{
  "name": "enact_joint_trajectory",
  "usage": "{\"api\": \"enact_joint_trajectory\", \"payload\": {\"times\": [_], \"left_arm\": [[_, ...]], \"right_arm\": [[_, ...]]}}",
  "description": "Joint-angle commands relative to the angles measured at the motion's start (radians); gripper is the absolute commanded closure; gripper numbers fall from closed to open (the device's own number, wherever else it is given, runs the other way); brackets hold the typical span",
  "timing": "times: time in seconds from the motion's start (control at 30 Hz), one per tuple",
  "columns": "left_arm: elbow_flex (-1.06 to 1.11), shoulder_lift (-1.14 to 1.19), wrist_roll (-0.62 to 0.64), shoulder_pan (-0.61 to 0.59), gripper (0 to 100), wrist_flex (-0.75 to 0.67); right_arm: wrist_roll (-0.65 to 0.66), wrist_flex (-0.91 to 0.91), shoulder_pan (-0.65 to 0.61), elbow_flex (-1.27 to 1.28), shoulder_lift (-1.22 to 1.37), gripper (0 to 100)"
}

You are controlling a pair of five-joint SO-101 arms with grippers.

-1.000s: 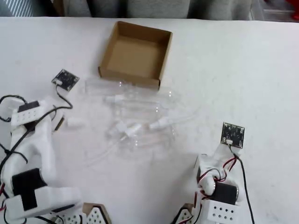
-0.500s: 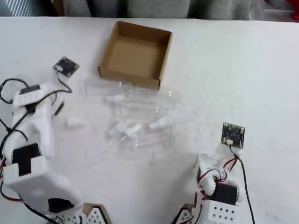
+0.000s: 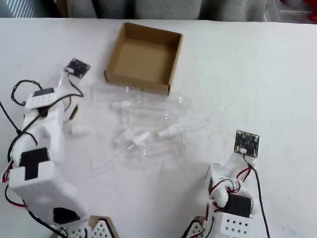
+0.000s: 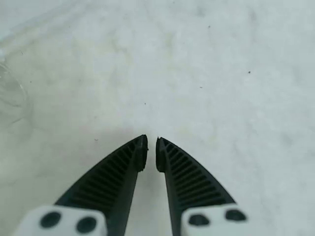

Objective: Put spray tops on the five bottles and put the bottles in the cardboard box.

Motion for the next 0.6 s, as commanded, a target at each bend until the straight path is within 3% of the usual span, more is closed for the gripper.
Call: {"api": "enact_joint_trajectory", "payload": {"times": [0.0,0.13,0.3,0.37,0.43,0.57], "left_arm": [[-0.046,-0.171,0.075,0.018,98,0.002],[-0.044,-0.266,0.189,0.045,98,-0.074],[-0.046,-0.282,0.557,0.044,98,-0.301],[-0.046,-0.28,0.657,0.051,98,-0.325],[-0.046,-0.28,0.611,0.079,98,-0.324],[-0.046,-0.28,0.399,0.125,95,-0.279]], "right_arm": [[0.0,0.007,0.007,0.009,-0.012,98.2],[0.0,0.007,0.007,0.009,-0.012,98.2],[0.0,0.007,0.007,0.009,-0.012,98.2],[0.0,0.007,0.007,0.009,-0.012,98.2],[0.0,0.007,0.007,0.009,-0.012,98.2],[0.0,0.007,0.007,0.009,-0.012,98.2]]}}
